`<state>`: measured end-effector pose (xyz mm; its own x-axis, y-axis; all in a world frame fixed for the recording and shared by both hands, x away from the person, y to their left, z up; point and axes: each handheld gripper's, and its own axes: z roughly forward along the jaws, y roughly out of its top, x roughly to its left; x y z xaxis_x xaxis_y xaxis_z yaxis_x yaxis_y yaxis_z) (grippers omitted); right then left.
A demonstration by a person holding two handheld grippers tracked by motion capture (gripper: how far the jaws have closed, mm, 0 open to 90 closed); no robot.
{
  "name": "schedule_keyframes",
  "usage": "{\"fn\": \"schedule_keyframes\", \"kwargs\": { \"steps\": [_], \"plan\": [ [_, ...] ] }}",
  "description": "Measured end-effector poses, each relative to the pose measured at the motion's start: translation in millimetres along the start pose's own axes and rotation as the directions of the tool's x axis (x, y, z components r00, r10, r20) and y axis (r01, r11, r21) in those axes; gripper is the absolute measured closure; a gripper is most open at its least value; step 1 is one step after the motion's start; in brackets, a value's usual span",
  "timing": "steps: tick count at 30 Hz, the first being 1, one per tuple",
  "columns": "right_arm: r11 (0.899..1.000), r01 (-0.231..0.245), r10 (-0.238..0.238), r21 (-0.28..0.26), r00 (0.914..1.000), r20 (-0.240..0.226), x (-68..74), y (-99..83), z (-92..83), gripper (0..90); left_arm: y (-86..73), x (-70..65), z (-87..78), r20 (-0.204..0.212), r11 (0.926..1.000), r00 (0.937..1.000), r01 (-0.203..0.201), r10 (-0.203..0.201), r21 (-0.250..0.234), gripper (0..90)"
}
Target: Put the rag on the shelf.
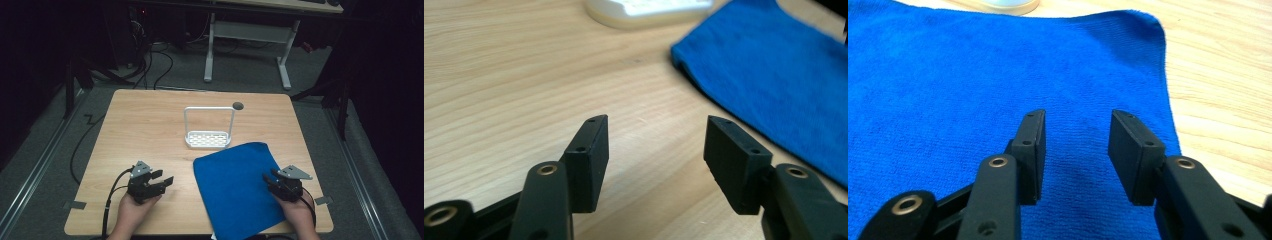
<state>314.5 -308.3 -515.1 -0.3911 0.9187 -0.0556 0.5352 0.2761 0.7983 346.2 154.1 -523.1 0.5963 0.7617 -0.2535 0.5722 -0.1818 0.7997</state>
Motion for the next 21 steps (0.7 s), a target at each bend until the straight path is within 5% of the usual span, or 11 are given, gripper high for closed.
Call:
{"fn": "schedule_keyframes", "kwargs": {
  "steps": [16,20,21],
  "plan": [
    [1.0,-0.008,0.008,-0.004,0.9999,-0.009,-4.4,-3.7,-2.2,55.9,-0.4,-4.5,4.7,0.0,0.9996,0.9997,-0.024,0.024,0.015,46.1],
    [1.0,-0.017,0.017,-0.006,0.9998,-0.011,-5.1,-4.1,-2.4,55.9,0.7,-13.2,7.1,0.026,0.9992,0.9989,-0.039,0.039,0.013,51.3],
    [1.0,-0.017,0.017,-0.008,0.9998,-0.012,-4.6,-3.9,-2.2,56.0,1.9,-20.5,8.9,0.058,0.9986,0.9971,-0.051,0.049,0.017,59.5]
  ]
}}
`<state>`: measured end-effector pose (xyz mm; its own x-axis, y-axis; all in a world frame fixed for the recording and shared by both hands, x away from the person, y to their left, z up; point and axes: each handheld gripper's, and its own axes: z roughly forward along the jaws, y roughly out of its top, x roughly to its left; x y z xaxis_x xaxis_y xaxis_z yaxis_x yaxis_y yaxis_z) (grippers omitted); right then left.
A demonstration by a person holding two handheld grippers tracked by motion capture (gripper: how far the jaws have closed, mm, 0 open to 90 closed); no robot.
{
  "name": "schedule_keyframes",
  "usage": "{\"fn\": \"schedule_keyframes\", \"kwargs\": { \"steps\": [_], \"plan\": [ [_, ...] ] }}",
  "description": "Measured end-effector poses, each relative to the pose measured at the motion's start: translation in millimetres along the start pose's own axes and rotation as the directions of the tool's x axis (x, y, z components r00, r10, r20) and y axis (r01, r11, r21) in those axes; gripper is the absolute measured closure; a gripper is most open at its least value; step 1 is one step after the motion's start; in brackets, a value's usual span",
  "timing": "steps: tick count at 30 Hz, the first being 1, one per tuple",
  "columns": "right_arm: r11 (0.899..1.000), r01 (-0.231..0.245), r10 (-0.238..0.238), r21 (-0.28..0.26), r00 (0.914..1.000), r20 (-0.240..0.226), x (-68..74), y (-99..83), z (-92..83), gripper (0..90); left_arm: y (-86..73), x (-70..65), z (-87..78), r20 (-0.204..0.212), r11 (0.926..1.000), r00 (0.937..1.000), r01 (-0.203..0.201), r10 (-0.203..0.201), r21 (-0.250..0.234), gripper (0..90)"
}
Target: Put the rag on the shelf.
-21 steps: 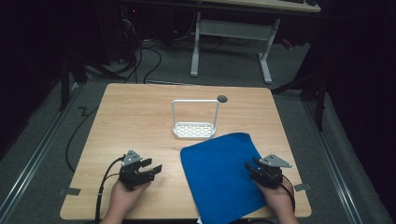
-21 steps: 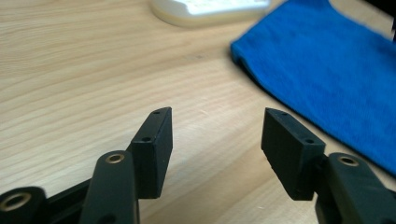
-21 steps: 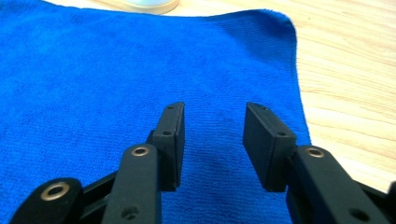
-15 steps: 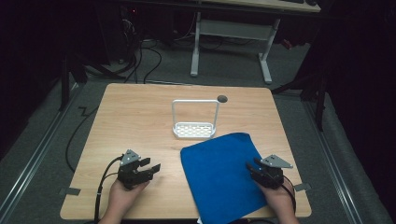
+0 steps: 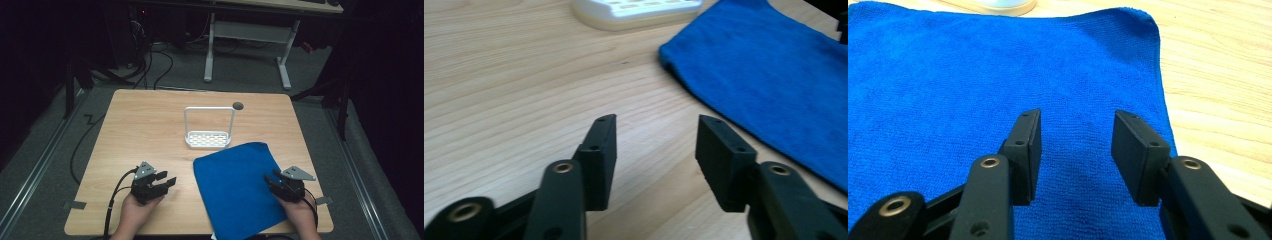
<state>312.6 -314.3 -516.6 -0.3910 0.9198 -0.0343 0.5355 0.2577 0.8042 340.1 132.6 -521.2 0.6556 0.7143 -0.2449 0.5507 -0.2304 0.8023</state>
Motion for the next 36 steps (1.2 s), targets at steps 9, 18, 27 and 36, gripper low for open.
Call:
{"fn": "schedule_keyframes", "kwargs": {
  "steps": [9,18,27,36],
  "plan": [
    [1.0,0.005,-0.005,0.002,1.0,-0.006,0.2,0.4,0.9,56.2,8.1,-54.3,21.9,0.123,0.9938,0.9871,-0.107,0.103,0.031,90.0],
    [1.0,0.002,-0.002,0.007,1.0,-0.006,-0.4,-0.4,0.3,55.7,-0.3,-96.1,54.1,0.205,0.9611,0.9556,-0.242,0.212,0.134,90.0],
    [1.0,0.002,-0.002,0.007,1.0,-0.008,-0.6,-0.6,0.0,55.6,-2.8,-90.9,52.9,0.187,0.9487,0.9542,-0.266,0.234,0.171,90.0],
    [1.0,-0.002,0.002,-0.001,0.9999,-0.013,-1.4,-0.5,-1.8,55.9,-8.2,-46.2,21.8,0.113,0.9644,0.9813,-0.176,0.156,0.197,90.0]
  ]
}}
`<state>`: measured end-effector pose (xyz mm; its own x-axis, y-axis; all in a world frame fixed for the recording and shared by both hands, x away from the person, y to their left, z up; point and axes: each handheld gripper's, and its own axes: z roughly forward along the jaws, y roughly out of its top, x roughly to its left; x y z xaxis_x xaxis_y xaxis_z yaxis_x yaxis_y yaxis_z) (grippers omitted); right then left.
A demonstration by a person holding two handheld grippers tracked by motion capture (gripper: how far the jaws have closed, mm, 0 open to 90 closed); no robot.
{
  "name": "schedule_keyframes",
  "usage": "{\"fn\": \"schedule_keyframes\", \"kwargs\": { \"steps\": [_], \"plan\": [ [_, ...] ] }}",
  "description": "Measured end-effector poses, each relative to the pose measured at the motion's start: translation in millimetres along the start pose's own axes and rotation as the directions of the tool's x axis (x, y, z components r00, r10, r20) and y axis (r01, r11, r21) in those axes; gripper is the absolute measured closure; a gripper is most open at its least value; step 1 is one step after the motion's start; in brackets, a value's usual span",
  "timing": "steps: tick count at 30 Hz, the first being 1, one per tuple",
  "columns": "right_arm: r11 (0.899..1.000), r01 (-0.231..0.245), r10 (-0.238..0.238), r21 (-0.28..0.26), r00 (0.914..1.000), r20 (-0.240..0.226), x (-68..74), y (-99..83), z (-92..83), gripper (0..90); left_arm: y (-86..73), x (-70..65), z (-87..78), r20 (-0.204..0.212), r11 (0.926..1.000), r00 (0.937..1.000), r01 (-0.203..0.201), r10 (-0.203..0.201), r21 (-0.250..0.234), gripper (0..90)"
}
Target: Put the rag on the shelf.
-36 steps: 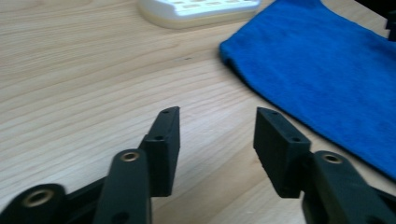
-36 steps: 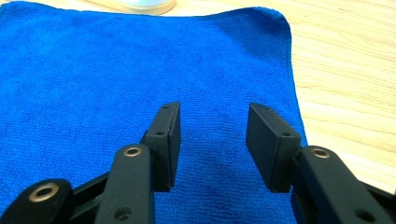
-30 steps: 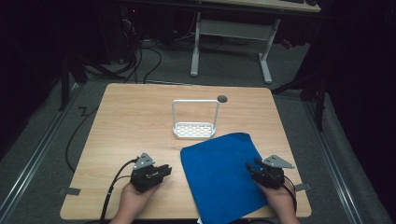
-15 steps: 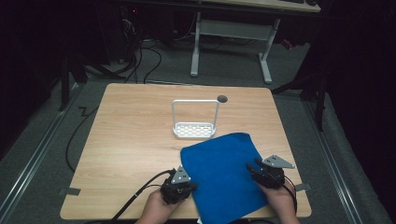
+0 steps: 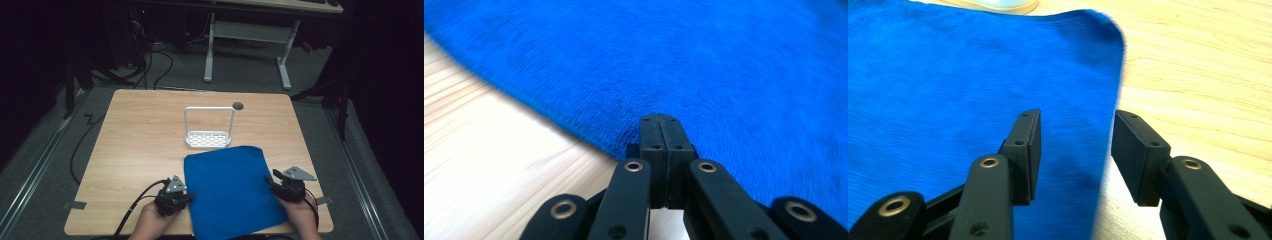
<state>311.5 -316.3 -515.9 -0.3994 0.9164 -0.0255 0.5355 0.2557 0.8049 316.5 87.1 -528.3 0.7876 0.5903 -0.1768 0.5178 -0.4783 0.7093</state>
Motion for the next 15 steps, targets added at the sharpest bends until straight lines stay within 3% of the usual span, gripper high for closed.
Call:
{"fn": "schedule_keyframes", "kwargs": {
  "steps": [6,9,12,15],
  "plan": [
    [1.0,0.001,-0.001,0.005,0.9998,-0.022,5.4,1.9,3.3,58.6,-9.9,25.7,-18.3,-0.072,0.9979,0.9953,0.063,-0.064,-0.014,89.4],
    [1.0,-0.003,0.003,0.007,0.9991,-0.043,9.9,5.1,7.8,64.9,-7.7,34.8,-22.5,-0.089,0.9937,0.9907,0.098,-0.103,-0.054,84.7],
    [1.0,0.0,0.001,0.02,0.9975,-0.071,16.0,11.5,17.2,75.7,0.0,39.4,-17.5,-0.074,0.988,0.9894,0.117,-0.125,-0.1,73.1],
    [0.998,0.037,-0.033,0.051,0.9971,-0.068,22.2,19.8,31.2,83.2,6.4,42.6,-6.7,-0.077,0.9887,0.9895,0.114,-0.122,-0.097,68.0]
  ]
}}
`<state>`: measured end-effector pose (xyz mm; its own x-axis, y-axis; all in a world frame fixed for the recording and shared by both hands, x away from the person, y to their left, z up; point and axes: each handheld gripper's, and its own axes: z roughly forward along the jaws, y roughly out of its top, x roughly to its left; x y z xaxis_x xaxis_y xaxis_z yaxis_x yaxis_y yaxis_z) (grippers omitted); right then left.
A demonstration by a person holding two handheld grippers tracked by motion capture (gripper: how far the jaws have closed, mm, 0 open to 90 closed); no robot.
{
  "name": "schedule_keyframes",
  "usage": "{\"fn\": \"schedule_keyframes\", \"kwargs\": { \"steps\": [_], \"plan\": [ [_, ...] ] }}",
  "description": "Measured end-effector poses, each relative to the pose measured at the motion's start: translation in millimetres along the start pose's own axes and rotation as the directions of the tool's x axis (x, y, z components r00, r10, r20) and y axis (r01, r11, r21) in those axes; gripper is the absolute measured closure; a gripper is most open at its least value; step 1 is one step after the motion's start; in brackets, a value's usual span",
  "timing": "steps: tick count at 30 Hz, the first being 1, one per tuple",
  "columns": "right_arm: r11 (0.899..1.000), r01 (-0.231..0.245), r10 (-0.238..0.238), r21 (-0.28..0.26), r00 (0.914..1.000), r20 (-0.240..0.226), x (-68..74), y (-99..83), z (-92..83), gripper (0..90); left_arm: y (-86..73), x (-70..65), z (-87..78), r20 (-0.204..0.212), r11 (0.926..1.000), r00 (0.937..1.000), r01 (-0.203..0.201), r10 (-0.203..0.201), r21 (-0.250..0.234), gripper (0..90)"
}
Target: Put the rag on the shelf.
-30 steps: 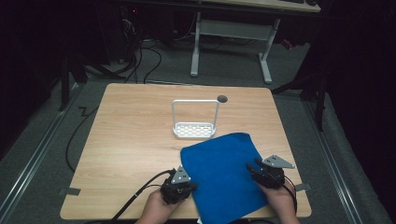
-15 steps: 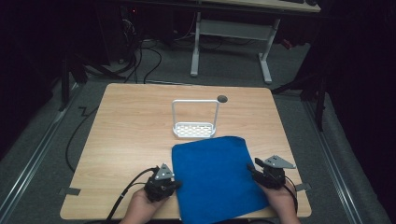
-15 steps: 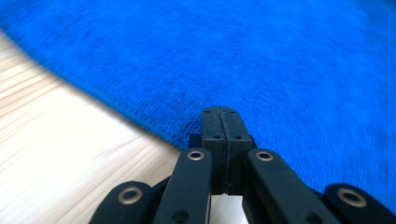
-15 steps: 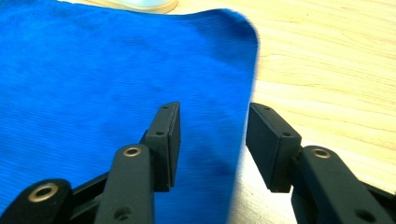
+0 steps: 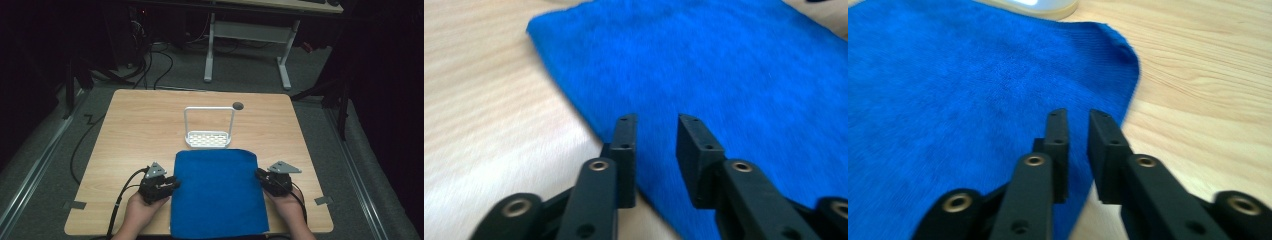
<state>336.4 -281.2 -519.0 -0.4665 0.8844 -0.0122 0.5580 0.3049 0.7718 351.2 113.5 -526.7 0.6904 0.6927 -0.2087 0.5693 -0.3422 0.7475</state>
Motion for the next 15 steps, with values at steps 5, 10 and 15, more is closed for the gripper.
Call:
{"fn": "schedule_keyframes", "kwargs": {
  "steps": [5,10,15],
  "plan": [
    [0.996,0.046,-0.048,0.07,0.9987,0.018,6.5,0.6,14.4,85.4,-1.9,-4.8,6.3,-0.027,0.9984,0.9984,-0.05,0.051,0.026,68.2],
    [0.997,0.039,-0.04,0.072,0.9992,0.008,9.0,-0.9,12.3,85.3,-6.7,-6.2,3.0,-0.031,0.9985,0.9981,-0.053,0.053,0.015,69.2],
    [0.996,0.05,-0.049,0.07,0.9987,-0.011,14.1,-1.5,11.8,85.0,-11.3,-3.2,-3.6,-0.017,0.999,0.999,-0.042,0.042,0.018,70.4]
  ]
}}
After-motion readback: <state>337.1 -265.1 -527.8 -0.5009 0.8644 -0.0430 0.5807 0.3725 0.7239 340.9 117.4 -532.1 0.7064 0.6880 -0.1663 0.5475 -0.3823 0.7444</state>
